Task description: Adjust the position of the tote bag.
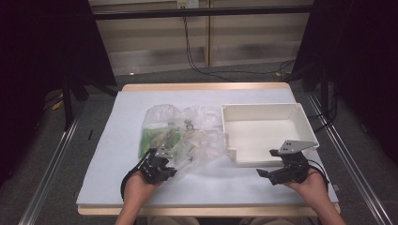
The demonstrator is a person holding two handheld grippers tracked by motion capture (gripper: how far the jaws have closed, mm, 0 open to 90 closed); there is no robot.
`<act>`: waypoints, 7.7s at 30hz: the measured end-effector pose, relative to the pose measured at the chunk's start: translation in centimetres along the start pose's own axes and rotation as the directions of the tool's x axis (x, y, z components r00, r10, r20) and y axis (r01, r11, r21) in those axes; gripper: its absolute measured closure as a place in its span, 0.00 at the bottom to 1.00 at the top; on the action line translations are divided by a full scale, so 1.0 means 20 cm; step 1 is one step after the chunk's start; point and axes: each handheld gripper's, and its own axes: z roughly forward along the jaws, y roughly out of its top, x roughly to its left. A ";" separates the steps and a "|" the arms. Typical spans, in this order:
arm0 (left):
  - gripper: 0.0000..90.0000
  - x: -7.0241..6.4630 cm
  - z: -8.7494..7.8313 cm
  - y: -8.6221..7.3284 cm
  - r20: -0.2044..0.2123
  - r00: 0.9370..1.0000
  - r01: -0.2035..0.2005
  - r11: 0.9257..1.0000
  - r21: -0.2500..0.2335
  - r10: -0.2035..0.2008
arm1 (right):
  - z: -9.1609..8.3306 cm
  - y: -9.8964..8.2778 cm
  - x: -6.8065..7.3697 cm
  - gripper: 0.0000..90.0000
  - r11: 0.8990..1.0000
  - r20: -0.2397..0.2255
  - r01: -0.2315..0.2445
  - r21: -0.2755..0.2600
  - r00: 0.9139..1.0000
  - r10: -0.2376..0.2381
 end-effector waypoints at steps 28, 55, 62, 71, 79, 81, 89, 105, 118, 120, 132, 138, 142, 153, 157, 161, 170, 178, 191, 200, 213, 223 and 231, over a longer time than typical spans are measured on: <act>0.98 0.40 -0.23 -0.27 -0.127 0.979 0.155 0.987 -0.043 -0.159 | 0.04 0.04 -0.01 0.11 1.000 -0.004 0.004 0.002 1.000 -0.004; 0.61 0.39 -0.31 -0.32 -0.156 0.972 0.152 0.978 -0.146 -0.175 | 0.22 0.34 0.25 0.18 0.997 -0.104 0.040 -0.066 0.993 -0.047; 0.59 0.39 -0.31 -0.32 -0.155 0.975 0.139 0.980 -0.145 -0.161 | 0.37 0.53 0.40 0.25 0.989 -0.111 0.139 -0.060 0.983 -0.145; 0.59 0.37 -0.30 -0.32 -0.145 0.978 0.126 0.981 -0.148 -0.147 | 0.53 0.61 0.47 0.24 0.993 -0.165 0.117 -0.034 0.979 -0.121; 0.62 0.36 -0.33 -0.34 -0.155 0.978 0.118 0.981 -0.156 -0.142 | 0.73 0.65 0.50 0.24 0.997 -0.146 0.076 -0.021 0.986 -0.078; 0.62 0.35 -0.34 -0.34 -0.154 0.978 0.116 0.980 -0.160 -0.141 | 0.79 0.66 0.51 0.25 0.995 -0.120 0.100 -0.009 0.988 -0.100; 0.65 0.38 -0.32 -0.36 -0.150 0.978 0.122 0.981 -0.148 -0.145 | 0.95 0.68 0.47 0.30 0.995 -0.012 0.098 0.028 0.995 -0.098; 0.74 0.42 -0.29 -0.37 -0.153 0.976 0.140 0.983 -0.122 -0.158 | 1.02 0.60 0.49 0.99 0.995 -0.102 0.053 0.079 0.994 -0.045; 0.74 0.39 -0.29 -0.36 -0.190 0.970 0.131 0.983 -0.130 -0.154 | 0.88 0.45 0.58 1.00 0.998 -0.203 0.016 0.068 0.979 -0.002; 0.74 0.40 -0.29 -0.35 -0.188 0.969 0.138 0.980 -0.144 -0.163 | 0.86 0.44 0.62 1.00 0.997 -0.243 0.023 0.076 0.970 -0.004; 0.74 0.39 -0.29 -0.38 -0.186 0.970 0.133 0.981 -0.140 -0.158 | 0.72 0.57 0.60 0.54 0.997 -0.086 0.064 -0.044 0.994 -0.068; 0.74 0.38 -0.30 -0.39 -0.183 0.972 0.121 0.982 -0.146 -0.147 | 0.78 0.60 0.56 0.38 0.998 -0.018 0.056 -0.026 0.998 -0.056; 0.74 0.37 -0.30 -0.38 -0.183 0.974 0.113 0.984 -0.137 -0.137 | 0.88 0.57 0.53 0.35 0.999 0.042 0.048 0.019 0.998 -0.049; 0.75 0.38 -0.27 -0.37 -0.180 0.975 0.108 0.987 -0.120 -0.129 | 0.93 0.49 0.47 0.95 0.998 0.011 -0.042 0.040 0.999 0.041; 0.76 0.40 -0.25 -0.35 -0.183 0.976 0.103 0.988 -0.112 -0.123 | 0.90 0.47 0.49 0.99 0.996 -0.037 -0.059 0.060 0.997 0.061; 0.78 0.42 -0.23 -0.33 -0.183 0.974 0.111 0.986 -0.124 -0.133 | 0.86 0.44 0.51 1.00 0.996 -0.093 -0.063 0.065 0.993 0.069; 0.81 0.50 -0.19 -0.29 -0.214 0.963 0.130 0.980 -0.153 -0.161 | 0.81 0.41 0.65 0.99 0.996 -0.193 -0.030 0.082 0.980 0.045; 0.81 0.51 -0.20 -0.29 -0.204 0.968 0.116 0.981 -0.153 -0.146 | 0.68 0.46 0.63 0.61 1.000 -0.091 -0.006 -0.006 0.996 0.005; 0.81 0.49 -0.22 -0.29 -0.202 0.971 0.102 0.984 -0.143 -0.130 | 0.65 0.69 0.51 0.41 0.991 0.029 0.009 -0.136 1.000 -0.005; 0.80 0.48 -0.22 -0.30 -0.178 0.977 0.093 0.983 -0.156 -0.120 | 0.82 0.67 0.49 0.74 0.999 0.089 -0.028 0.031 0.996 0.025; 0.87 0.57 -0.18 -0.24 -0.198 0.972 0.098 0.982 -0.161 -0.129 | 0.76 0.54 0.48 1.00 0.993 -0.040 -0.096 0.072 0.994 0.099; 0.84 0.56 -0.23 -0.25 -0.194 0.971 0.109 0.978 -0.178 -0.143 | 0.66 0.51 0.50 0.85 0.997 -0.064 -0.067 0.030 0.996 0.069; 0.57 0.50 -0.33 -0.29 -0.220 0.959 0.133 0.968 -0.215 -0.180 | 0.59 0.61 0.51 0.59 0.999 0.010 0.033 -0.033 0.999 -0.033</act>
